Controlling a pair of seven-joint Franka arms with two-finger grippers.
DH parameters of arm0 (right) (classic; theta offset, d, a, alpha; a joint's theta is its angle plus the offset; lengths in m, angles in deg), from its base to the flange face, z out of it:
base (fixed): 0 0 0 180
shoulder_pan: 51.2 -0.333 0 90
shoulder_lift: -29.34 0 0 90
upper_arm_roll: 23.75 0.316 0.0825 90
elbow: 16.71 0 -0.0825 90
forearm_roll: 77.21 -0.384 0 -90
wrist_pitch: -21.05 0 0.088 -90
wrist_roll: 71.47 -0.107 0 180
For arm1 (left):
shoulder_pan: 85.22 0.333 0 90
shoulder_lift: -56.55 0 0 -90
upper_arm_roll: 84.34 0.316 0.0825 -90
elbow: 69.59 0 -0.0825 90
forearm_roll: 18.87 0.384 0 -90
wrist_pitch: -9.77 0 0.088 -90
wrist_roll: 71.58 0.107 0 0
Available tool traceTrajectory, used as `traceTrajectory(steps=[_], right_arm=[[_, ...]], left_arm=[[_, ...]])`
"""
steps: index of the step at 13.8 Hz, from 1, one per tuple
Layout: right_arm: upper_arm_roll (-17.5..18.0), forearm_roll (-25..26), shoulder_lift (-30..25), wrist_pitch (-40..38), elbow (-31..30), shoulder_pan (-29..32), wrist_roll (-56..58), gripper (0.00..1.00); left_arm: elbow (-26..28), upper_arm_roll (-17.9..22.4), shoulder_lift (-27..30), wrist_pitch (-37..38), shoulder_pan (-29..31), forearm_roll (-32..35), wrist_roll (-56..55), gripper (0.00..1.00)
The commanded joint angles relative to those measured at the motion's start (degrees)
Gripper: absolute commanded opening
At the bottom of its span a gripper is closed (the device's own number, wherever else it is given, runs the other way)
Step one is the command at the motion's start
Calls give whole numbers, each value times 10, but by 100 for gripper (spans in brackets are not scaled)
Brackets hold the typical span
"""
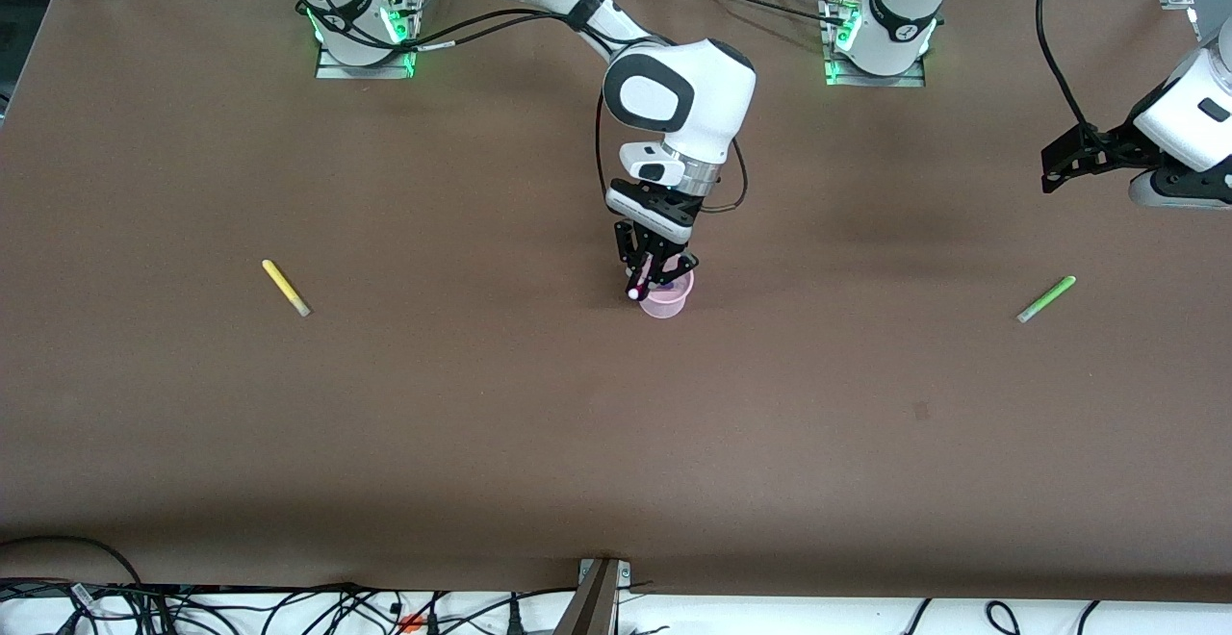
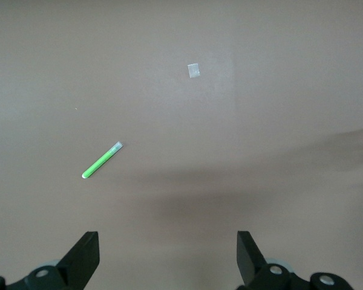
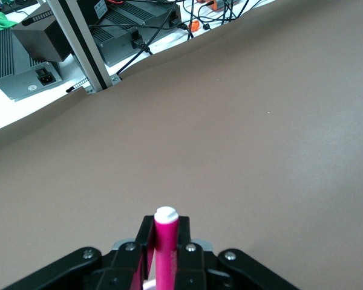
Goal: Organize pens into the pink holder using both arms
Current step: 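Lower the pink pen into the cup and open the right gripper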
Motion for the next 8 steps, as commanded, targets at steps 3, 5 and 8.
traceTrajectory(steps=[3, 5, 8], right_arm=[[-7, 9, 1, -21, 9, -9, 8, 37], [-8, 9, -6, -37, 10, -7, 30, 45], [-9, -16, -52, -78, 10, 12, 145, 64]], left_arm=[[-19, 2, -9, 15, -3, -12, -2, 100], [-19, 2, -9, 15, -3, -12, -2, 100], [-19, 2, -9, 15, -3, -12, -2, 100]])
